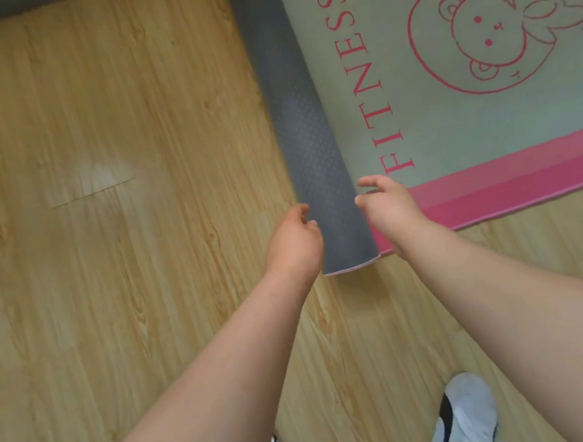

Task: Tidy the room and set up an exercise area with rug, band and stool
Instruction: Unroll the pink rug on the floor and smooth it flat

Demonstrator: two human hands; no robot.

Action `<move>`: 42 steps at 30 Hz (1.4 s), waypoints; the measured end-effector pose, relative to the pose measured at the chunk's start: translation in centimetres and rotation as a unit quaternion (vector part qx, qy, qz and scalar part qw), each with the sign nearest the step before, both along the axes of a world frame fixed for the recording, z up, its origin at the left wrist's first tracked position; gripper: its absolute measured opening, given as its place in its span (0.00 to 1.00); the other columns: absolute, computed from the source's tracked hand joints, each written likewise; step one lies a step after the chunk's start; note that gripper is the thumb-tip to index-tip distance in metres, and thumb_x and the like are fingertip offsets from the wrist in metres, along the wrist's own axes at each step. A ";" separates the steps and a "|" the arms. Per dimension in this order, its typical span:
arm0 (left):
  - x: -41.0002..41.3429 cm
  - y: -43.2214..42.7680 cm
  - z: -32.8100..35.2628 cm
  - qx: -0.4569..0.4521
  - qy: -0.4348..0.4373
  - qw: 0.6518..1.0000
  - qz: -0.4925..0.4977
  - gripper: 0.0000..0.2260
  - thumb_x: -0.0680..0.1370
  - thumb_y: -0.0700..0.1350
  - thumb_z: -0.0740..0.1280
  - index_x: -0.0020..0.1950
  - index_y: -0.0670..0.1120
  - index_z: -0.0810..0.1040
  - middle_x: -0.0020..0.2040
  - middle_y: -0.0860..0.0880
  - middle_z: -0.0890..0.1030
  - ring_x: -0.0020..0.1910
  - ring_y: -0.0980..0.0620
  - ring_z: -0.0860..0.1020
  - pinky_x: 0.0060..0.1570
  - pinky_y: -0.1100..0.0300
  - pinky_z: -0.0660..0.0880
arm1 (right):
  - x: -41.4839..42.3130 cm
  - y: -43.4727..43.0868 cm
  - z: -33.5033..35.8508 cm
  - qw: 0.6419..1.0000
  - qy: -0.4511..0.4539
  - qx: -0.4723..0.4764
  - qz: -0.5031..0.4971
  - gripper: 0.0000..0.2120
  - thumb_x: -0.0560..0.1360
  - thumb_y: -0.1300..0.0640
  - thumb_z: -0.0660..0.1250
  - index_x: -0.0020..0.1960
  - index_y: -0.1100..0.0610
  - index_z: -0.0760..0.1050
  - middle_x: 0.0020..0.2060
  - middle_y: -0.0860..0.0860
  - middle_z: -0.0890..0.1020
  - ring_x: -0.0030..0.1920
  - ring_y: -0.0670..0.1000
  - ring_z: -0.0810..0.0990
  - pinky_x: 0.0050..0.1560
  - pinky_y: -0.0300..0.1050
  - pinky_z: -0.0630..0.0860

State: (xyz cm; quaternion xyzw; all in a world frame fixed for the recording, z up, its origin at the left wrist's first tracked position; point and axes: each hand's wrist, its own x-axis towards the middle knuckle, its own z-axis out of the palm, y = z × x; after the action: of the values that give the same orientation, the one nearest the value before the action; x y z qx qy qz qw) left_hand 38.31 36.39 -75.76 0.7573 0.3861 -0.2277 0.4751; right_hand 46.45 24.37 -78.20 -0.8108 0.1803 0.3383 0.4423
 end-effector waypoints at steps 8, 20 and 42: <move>5.3 1.6 -10.9 0.067 -0.072 0.994 -0.053 0.23 0.80 0.48 0.61 0.75 0.49 0.62 0.73 0.47 0.65 0.65 0.45 0.73 0.64 0.51 0.72 | 6.3 1.4 -11.5 0.995 -0.100 -0.023 0.002 0.22 0.80 0.54 0.60 0.73 0.57 0.64 0.68 0.56 0.72 0.69 0.55 0.70 0.65 0.43 0.64; 7.8 3.7 -16.6 -0.210 -0.083 0.969 0.098 0.27 0.76 0.55 0.67 0.72 0.50 0.63 0.64 0.49 0.76 0.57 0.46 0.78 0.53 0.47 0.79 | 10.2 3.8 -17.4 0.987 0.034 0.158 -0.008 0.24 0.82 0.45 0.51 0.65 0.60 0.74 0.60 0.56 0.79 0.63 0.55 0.77 0.64 0.48 0.72; 2.3 9.2 -17.2 -0.208 -0.070 0.965 0.142 0.16 0.79 0.37 0.61 0.66 0.43 0.72 0.56 0.44 0.81 0.44 0.48 0.80 0.43 0.60 0.77 | 5.4 7.4 -14.7 0.989 -0.052 0.097 0.102 0.23 0.76 0.41 0.64 0.59 0.58 0.77 0.47 0.51 0.82 0.46 0.50 0.81 0.35 0.39 0.71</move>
State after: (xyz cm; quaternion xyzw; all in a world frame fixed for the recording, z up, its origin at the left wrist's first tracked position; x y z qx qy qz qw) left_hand 40.65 45.54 -92.95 0.5935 0.3996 -0.1798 0.6751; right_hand 51.80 31.81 -92.91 -0.7947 0.0393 0.3546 0.4911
